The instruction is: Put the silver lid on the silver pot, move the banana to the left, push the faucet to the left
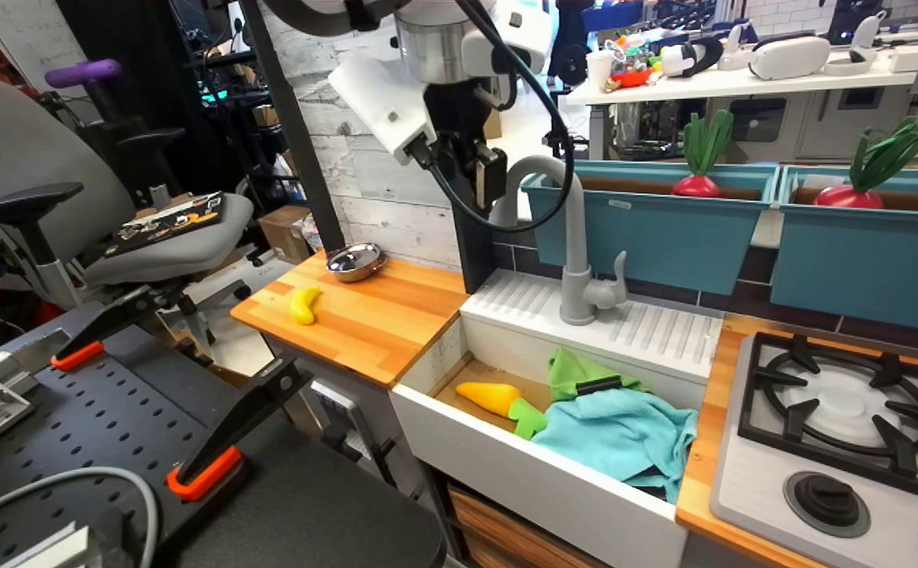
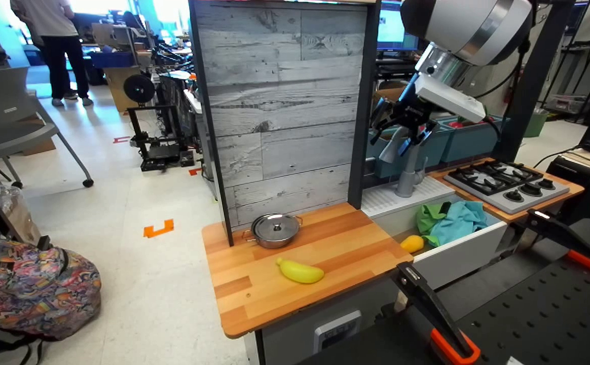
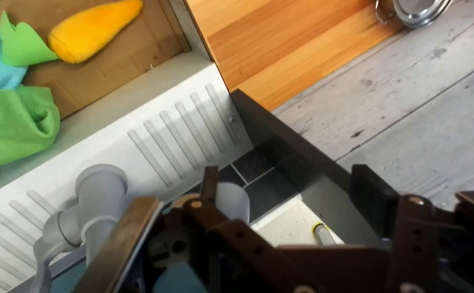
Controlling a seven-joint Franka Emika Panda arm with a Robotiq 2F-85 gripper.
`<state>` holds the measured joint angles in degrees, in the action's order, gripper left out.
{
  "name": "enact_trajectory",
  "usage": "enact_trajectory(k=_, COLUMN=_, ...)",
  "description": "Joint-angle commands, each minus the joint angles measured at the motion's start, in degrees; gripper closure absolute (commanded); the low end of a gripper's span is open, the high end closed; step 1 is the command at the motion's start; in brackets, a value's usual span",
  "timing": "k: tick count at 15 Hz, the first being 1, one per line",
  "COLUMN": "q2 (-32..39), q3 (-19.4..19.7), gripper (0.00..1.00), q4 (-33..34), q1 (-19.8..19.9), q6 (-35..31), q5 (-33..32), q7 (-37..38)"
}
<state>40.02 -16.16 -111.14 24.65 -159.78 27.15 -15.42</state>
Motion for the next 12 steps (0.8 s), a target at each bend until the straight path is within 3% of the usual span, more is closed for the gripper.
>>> enact_trajectory(k=1, q2=-7.2, q3=-2.7, gripper=0.00, q4=-11.4, q1=1.5, q6=-2.8, q5=1.5, q7=-4.3)
enact_trajectory(k=7, q2=-14.5, q3=-2.8, gripper=0.00, q4=-23.8, q1=-2.2, q6=-0.7, q5=-2.4, q7=-7.9)
enact_trajectory(k=8, q2=-10.7, q3=-2.5, gripper=0.00, q4=-19.3, q1=-1.4, q6=-1.3, q5=-0.6, q7=-7.2)
enact_trajectory(k=12, q2=-13.0, q3=-2.6, gripper=0.00, q4=-22.7, q1=-3.1, q6=-1.3, q5=-0.7, q7=-7.7)
